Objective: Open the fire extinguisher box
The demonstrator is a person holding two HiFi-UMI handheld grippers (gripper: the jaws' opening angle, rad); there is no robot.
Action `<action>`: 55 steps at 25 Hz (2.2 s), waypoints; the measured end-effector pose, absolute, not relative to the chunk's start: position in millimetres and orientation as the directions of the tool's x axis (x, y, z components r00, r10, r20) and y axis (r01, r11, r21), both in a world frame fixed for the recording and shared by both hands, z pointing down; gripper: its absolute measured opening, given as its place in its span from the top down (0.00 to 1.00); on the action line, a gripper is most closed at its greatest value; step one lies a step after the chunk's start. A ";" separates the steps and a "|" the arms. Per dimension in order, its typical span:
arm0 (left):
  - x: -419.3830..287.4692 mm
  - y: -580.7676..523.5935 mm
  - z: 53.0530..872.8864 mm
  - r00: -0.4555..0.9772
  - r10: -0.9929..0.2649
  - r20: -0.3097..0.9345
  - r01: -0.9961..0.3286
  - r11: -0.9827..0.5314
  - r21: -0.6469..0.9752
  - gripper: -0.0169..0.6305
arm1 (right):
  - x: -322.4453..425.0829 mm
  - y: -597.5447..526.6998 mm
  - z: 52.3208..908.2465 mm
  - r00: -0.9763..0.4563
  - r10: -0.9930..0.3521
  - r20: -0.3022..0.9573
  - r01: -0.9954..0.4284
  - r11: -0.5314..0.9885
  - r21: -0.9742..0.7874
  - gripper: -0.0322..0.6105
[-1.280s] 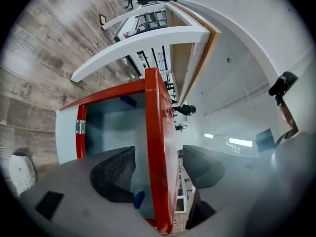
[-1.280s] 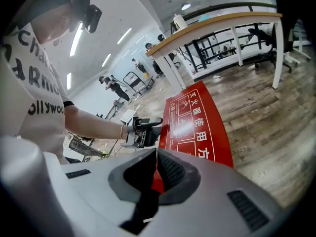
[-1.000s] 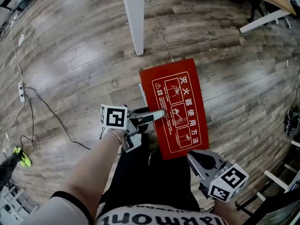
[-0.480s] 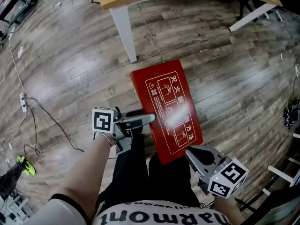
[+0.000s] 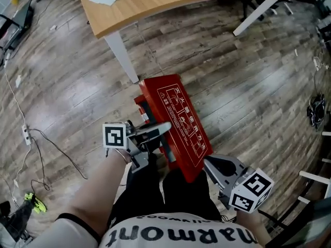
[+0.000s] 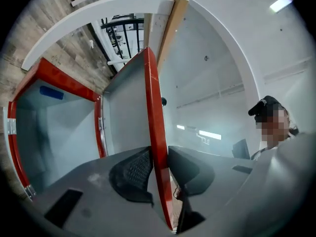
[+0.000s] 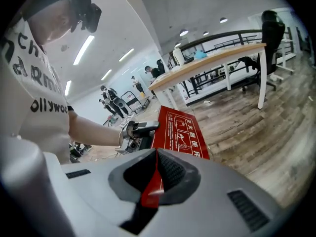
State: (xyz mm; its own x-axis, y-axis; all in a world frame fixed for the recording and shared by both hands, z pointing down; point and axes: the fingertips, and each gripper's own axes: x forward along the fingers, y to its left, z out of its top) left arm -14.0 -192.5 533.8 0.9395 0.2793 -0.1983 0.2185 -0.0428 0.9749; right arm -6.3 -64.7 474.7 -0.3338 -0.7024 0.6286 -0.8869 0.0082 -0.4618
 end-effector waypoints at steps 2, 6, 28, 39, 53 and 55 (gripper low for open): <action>-4.2 -191.2 524.9 0.941 0.272 -0.200 0.213 -0.020 0.977 0.83 | 0.1 -63.4 465.9 -0.287 -0.727 0.624 -0.898 -0.023 -0.440 0.93; 19.6 -189.7 512.1 0.954 0.249 -0.167 0.170 0.009 0.985 0.82 | 12.6 -61.6 445.4 -0.190 -0.778 0.600 -0.901 -0.104 -0.420 0.93; 74.0 -173.1 491.0 0.991 0.124 0.044 -0.048 0.026 0.999 0.84 | 132.4 -69.3 422.6 -0.263 -0.853 0.451 -0.846 -0.021 -0.533 0.93; 94.4 -175.0 488.2 0.985 -0.030 0.169 -0.170 -0.012 0.985 0.89 | 199.6 -43.8 439.2 -0.339 -0.821 0.459 -0.790 -0.016 -0.612 0.93; 160.1 -164.9 492.4 0.973 -0.059 0.225 -0.231 -0.119 0.966 0.91 | 251.2 -26.7 447.8 -0.299 -0.831 0.469 -0.796 -0.054 -0.603 0.93; 167.3 -164.5 495.8 0.965 -0.055 0.258 -0.263 -0.142 0.954 0.91 | 255.7 -20.9 450.6 -0.289 -0.833 0.471 -0.793 -0.068 -0.606 0.93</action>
State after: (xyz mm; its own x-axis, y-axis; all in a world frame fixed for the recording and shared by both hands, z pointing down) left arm 167.3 -164.5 495.8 0.9646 -0.0547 0.2580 -0.2633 -0.1424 0.9541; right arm 255.7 -20.9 450.6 -0.2887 -0.8334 0.4713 -0.7928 -0.0679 -0.6057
